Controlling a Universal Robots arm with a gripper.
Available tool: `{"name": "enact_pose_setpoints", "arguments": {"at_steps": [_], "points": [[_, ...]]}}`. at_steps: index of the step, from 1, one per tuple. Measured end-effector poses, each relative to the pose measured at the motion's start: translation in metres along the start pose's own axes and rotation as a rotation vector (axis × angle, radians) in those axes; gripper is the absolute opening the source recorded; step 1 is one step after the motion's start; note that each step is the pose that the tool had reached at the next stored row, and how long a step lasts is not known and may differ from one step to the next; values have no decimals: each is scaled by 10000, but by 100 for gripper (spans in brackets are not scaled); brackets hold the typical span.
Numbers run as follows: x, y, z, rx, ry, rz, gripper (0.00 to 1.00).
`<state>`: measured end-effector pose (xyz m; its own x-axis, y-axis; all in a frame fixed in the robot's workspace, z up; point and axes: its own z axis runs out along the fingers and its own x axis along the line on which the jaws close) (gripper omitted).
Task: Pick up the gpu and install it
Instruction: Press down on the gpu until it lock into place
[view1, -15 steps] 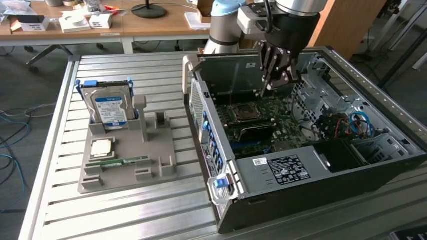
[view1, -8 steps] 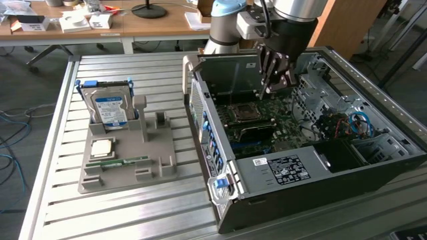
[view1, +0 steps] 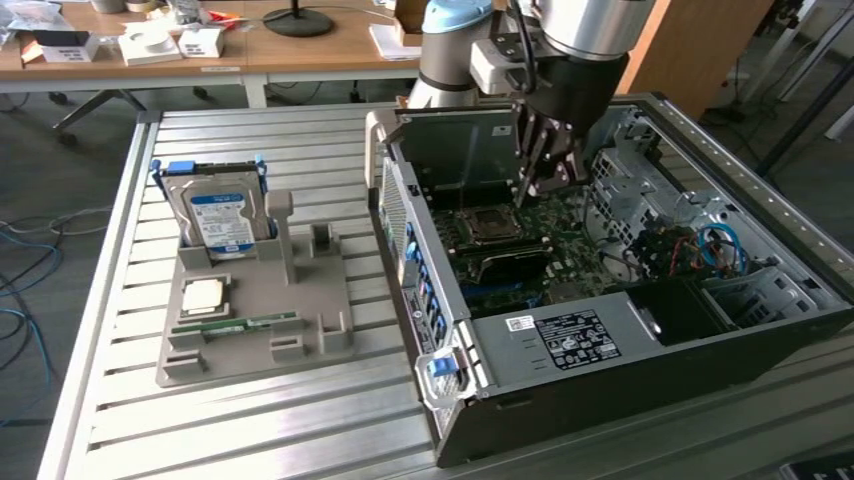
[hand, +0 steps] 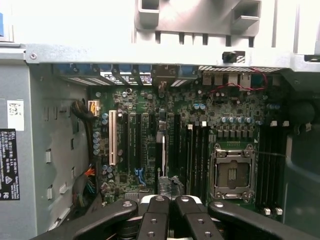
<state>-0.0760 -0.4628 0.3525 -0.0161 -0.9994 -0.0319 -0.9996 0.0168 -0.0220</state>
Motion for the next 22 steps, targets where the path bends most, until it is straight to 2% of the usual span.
{"name": "enact_pose_setpoints", "arguments": {"at_steps": [17,22], "points": [[10,15,310,2,0,46,11],[11,16,327,1,2,51,11]]}}
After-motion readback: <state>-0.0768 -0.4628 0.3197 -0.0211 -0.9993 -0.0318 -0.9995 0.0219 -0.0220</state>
